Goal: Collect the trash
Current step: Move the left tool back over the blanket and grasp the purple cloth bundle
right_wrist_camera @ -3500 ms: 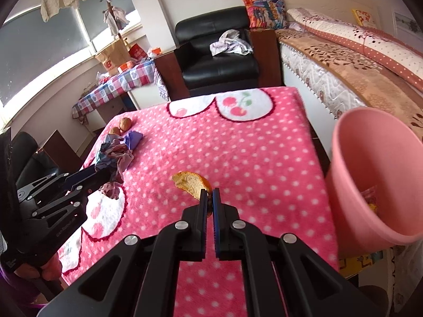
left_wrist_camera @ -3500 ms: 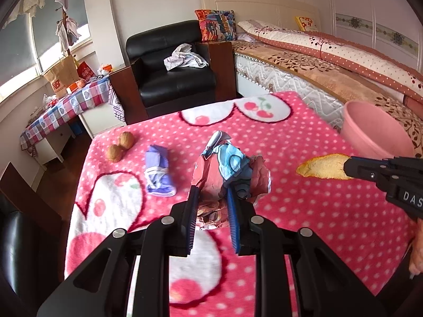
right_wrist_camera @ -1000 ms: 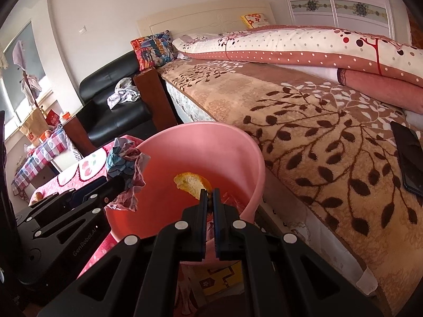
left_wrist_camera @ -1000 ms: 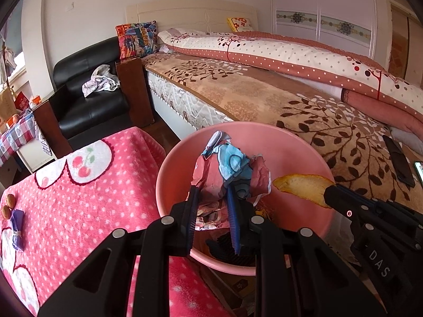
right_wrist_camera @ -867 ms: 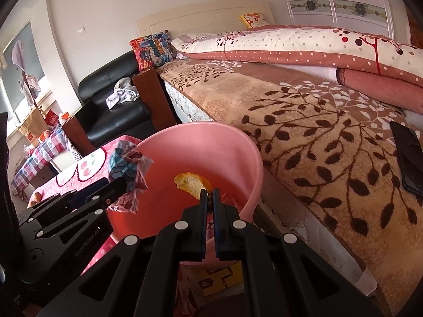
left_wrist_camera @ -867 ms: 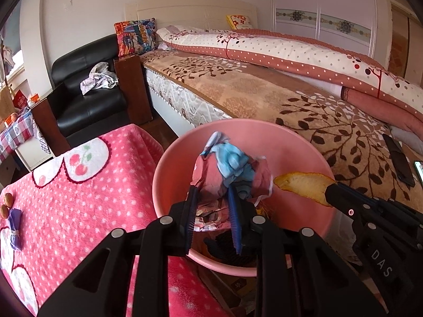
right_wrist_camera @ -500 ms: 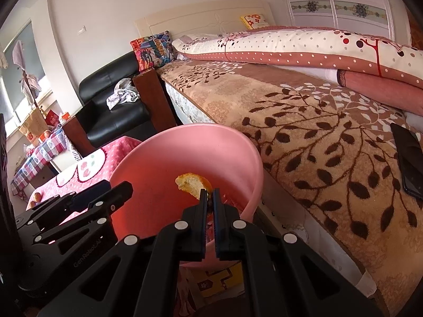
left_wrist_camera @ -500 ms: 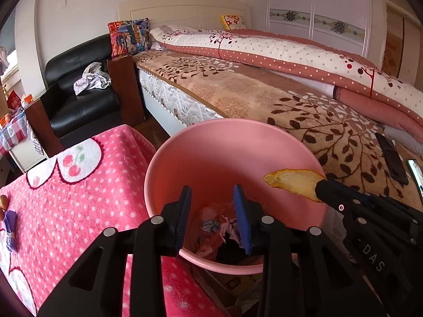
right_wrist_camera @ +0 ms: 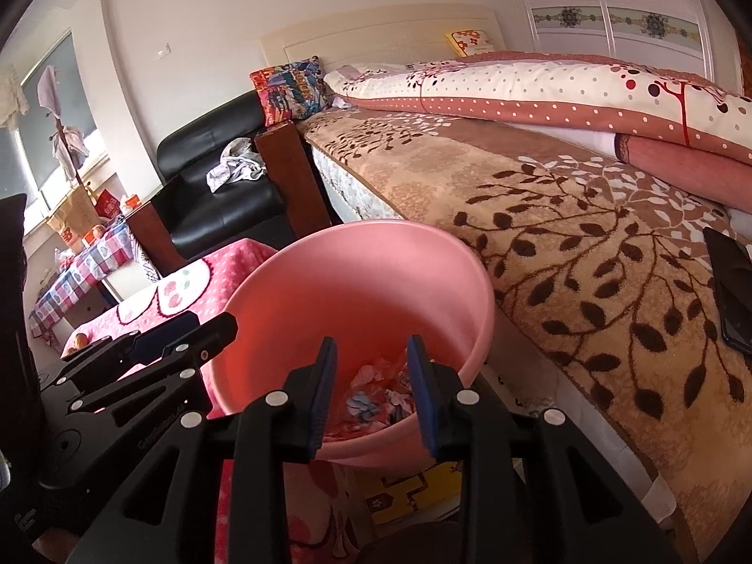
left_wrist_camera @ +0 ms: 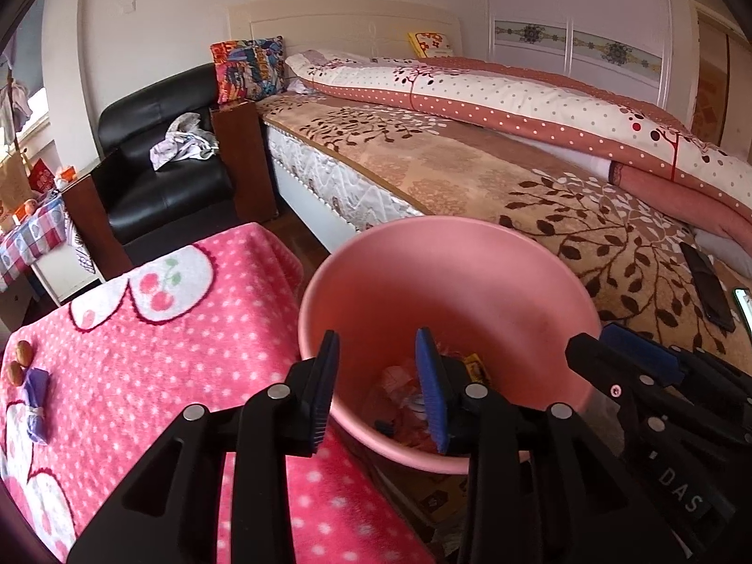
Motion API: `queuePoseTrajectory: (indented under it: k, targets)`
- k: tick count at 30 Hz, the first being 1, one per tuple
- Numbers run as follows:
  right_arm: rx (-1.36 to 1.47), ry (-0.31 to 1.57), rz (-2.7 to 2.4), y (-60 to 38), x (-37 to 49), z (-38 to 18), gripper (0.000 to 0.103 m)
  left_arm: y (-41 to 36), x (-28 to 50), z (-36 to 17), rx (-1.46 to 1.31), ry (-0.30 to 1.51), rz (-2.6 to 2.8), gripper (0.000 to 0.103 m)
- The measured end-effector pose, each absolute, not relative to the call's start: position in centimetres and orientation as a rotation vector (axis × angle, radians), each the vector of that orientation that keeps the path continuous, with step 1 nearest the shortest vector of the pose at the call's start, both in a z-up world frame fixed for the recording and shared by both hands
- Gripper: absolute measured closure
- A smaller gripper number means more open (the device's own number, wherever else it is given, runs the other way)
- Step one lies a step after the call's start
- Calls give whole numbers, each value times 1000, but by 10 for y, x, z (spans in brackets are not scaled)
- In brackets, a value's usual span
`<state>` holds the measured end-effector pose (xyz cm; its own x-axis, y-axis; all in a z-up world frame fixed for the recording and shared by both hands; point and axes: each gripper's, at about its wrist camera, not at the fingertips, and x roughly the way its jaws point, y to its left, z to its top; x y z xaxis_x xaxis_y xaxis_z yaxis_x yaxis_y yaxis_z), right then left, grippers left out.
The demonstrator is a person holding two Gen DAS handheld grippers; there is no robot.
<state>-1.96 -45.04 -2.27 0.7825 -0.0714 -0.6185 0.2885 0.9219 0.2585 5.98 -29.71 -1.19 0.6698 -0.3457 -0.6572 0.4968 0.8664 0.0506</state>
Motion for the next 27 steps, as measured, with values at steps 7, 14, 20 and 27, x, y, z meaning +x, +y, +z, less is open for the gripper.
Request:
queuePoseTrajectory:
  k: [7, 14, 20, 27]
  targets:
    - [352, 647, -166, -433, -23, -20, 70, -273, 59, -9, 230, 684, -434, 69]
    - [339, 648, -112, -408, -23, -15, 69, -239, 60, -6, 218, 679, -357, 69]
    - [318, 659, -42, -376, -16, -13, 69, -197, 68, -5, 204, 695, -270, 69]
    - [272, 683, 47, -331, -3, -12, 69, -143, 82, -7, 165, 715, -153, 69]
